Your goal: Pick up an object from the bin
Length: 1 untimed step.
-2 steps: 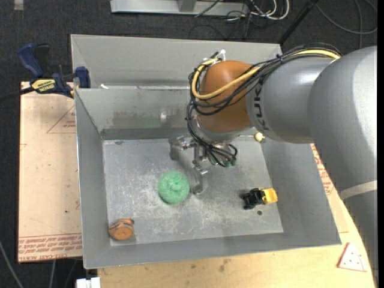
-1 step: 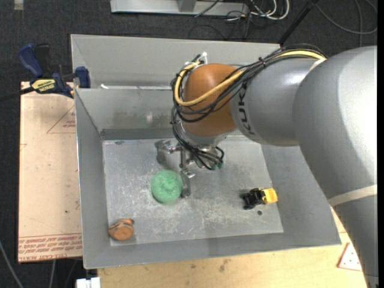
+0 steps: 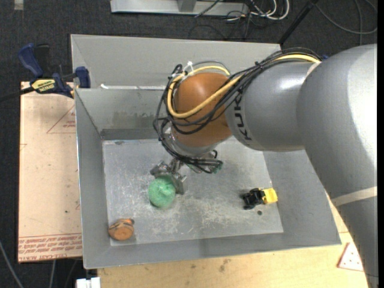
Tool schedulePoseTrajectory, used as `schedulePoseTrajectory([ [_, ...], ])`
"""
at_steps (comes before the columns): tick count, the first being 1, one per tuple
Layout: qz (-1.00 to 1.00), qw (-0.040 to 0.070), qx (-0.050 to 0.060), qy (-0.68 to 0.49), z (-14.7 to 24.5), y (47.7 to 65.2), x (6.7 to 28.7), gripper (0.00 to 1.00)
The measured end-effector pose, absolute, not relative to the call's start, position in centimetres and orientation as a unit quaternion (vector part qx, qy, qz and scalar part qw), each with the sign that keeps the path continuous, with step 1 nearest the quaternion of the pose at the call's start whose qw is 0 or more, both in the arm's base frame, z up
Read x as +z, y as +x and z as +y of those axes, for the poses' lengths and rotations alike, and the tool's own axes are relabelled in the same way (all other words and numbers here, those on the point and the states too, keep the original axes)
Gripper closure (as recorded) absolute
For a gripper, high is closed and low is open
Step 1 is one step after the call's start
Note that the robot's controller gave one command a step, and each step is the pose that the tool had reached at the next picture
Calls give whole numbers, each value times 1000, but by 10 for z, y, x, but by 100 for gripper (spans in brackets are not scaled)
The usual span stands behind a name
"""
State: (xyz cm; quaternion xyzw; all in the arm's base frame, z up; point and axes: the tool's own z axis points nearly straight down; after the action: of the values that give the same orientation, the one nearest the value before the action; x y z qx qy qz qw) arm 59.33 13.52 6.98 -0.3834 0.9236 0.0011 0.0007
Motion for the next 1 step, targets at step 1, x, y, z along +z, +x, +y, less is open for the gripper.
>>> schedulePoseTrajectory([
  [1, 924, 1, 1, -383, 135, 593, 70, 100],
])
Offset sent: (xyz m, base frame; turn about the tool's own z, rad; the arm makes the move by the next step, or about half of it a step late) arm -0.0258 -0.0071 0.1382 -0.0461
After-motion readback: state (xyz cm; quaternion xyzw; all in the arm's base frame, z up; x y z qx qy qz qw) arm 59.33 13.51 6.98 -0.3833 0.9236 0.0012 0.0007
